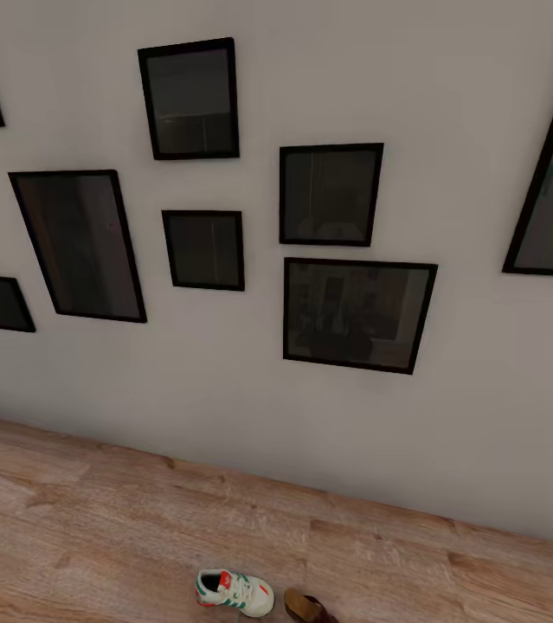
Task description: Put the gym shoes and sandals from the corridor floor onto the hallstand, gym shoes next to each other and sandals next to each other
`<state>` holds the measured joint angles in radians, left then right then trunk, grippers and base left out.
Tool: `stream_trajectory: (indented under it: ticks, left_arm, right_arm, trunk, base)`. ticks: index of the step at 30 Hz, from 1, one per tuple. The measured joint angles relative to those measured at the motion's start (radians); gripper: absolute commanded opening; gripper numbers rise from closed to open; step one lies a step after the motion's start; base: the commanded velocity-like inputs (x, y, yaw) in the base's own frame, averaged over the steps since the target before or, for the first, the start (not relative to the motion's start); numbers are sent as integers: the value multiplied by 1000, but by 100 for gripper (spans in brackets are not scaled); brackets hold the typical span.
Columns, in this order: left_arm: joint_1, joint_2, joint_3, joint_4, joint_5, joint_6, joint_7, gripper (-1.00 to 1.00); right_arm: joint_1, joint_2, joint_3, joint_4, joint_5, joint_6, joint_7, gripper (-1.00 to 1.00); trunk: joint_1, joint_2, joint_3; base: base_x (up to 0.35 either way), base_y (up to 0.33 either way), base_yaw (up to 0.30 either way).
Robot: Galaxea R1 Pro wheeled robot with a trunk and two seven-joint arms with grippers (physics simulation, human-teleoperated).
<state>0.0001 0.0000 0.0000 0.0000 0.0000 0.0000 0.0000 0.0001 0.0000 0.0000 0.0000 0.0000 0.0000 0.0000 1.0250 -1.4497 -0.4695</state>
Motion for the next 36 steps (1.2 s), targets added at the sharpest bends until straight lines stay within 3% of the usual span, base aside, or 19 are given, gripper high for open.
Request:
stream_trajectory:
  ticks: [6,26,29,36]
  left_arm:
    - [0,-1,1,-7,-1,-7,1,100]
    - [0,-1,1,-13,-1,-7,1,100]
    - [0,-1,1,-13,-1,-10,1,100]
    - [-1,9,0,-41,1,-48,1,100]
  right_arm:
    - [-6,24,0,-20,0,-1,4,100]
    - [-6,20,1,-42,2,-5,3,100]
    - [-6,16,2,-44,2,-19,3,100]
    - [-6,-23,2,-58,2,-57,3,100]
  trunk:
    - [0,0,0]
    - [0,0,0]
    - [0,0,0]
    - [0,0,0]
  base:
    - [0,0,0]
    - [0,0,0]
    - [0,0,0]
    - [0,0,0]
